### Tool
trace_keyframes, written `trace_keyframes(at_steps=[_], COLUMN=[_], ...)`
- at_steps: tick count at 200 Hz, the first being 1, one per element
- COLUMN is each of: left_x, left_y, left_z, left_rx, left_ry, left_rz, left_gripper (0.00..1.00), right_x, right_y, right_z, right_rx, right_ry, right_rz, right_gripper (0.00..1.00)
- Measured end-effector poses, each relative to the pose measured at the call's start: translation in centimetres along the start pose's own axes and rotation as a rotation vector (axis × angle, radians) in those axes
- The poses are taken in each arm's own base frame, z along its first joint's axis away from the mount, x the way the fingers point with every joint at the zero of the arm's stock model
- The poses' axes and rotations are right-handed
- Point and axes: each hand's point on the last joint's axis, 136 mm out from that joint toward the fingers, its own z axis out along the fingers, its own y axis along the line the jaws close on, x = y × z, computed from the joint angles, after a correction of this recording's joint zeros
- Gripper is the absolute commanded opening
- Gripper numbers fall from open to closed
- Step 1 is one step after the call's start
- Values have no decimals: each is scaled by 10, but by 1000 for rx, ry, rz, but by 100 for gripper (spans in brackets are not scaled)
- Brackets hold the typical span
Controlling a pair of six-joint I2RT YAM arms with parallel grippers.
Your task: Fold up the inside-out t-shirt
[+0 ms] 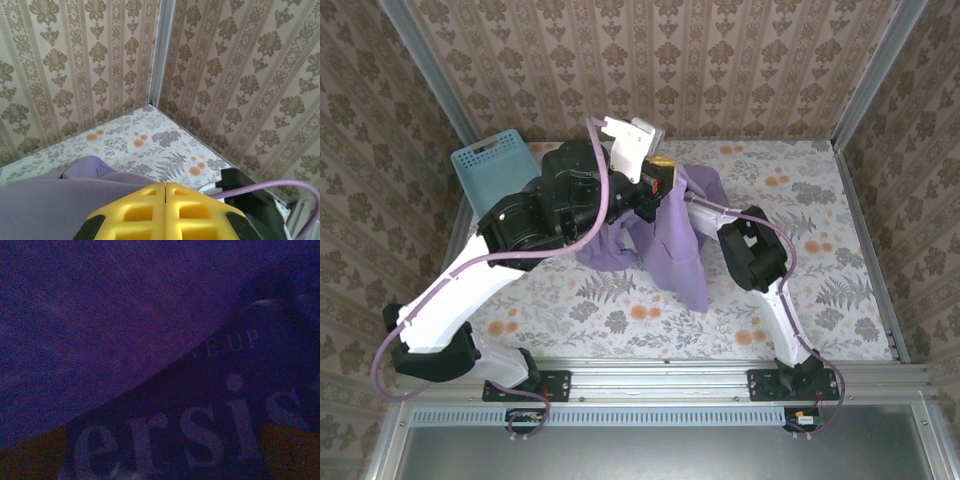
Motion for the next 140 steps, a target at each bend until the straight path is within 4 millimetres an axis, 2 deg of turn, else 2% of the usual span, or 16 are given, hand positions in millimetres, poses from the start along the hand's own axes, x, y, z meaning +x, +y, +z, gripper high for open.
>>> trace_keyframes(at_steps=[23, 47, 76, 101, 122, 140], left_x=[-2, -1, -2, -3, -4, -5], left_y=[2, 3, 7, 13, 22, 34], left_z=[2, 4, 4, 4, 4, 5], left_rx=[-15, -28, -52, -85, -121, -159], left_ry=[2, 6, 4, -1, -4, -4], left_rz=[5, 10, 17, 26, 29, 25], left_gripper=[0, 0, 0, 0, 0, 0], right_x=[0, -7, -8, -6, -4, 4], right_y=[2, 5, 6, 5, 5, 2], right_z=[15, 16, 18, 17, 18, 13], right_rx=[40, 65, 78, 84, 74, 51], right_ry=[48, 67, 86, 99, 93, 87], right_rz=[-18, -34, -51, -59, -71, -87], right_gripper=[100, 97, 89, 70, 41, 22])
